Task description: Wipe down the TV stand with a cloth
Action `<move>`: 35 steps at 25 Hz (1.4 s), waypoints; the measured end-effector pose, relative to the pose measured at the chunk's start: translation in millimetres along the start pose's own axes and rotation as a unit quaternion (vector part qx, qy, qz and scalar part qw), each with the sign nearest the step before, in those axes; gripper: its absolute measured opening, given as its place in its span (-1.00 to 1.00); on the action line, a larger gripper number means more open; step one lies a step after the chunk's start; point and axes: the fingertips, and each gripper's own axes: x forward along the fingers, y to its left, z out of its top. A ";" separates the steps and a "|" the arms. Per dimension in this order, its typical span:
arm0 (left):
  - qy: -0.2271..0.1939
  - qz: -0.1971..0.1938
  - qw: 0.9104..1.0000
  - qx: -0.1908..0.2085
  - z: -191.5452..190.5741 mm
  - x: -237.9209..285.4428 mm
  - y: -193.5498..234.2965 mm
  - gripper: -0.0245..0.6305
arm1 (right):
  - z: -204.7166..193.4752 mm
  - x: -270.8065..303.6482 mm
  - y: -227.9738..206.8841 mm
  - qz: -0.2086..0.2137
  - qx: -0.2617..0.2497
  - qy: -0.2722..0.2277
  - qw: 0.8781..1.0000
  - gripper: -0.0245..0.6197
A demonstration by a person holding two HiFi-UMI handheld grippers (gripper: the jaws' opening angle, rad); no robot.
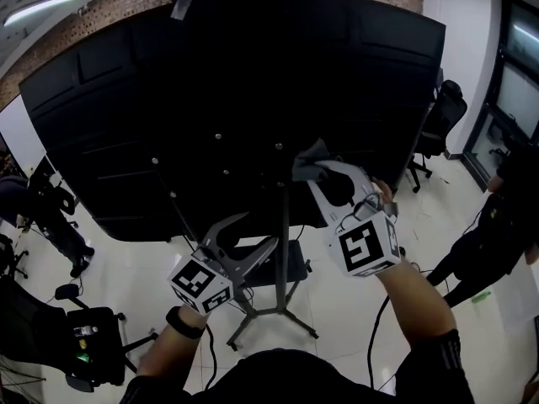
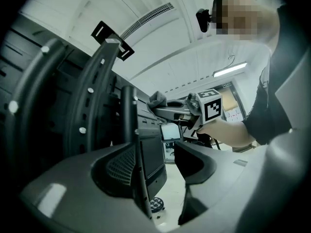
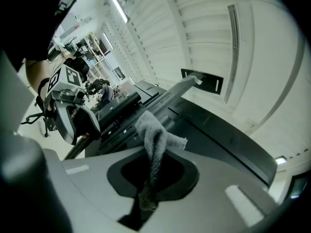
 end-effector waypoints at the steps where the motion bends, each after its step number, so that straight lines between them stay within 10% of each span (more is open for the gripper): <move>1: -0.003 0.004 1.000 0.002 2.9 -12.9 7.2 -0.10 | 14.8 6.9 7.5 0.001 0.000 -0.009 1.000 -0.85; 17: -0.020 0.091 0.996 0.015 25.0 -227.1 141.5 -0.10 | 237.4 149.4 168.6 0.065 -0.117 -0.067 0.989 -0.85; 35: -0.026 0.139 0.990 0.013 32.7 -309.1 235.2 -0.10 | 287.6 304.0 253.5 0.102 -0.253 0.010 0.962 -0.85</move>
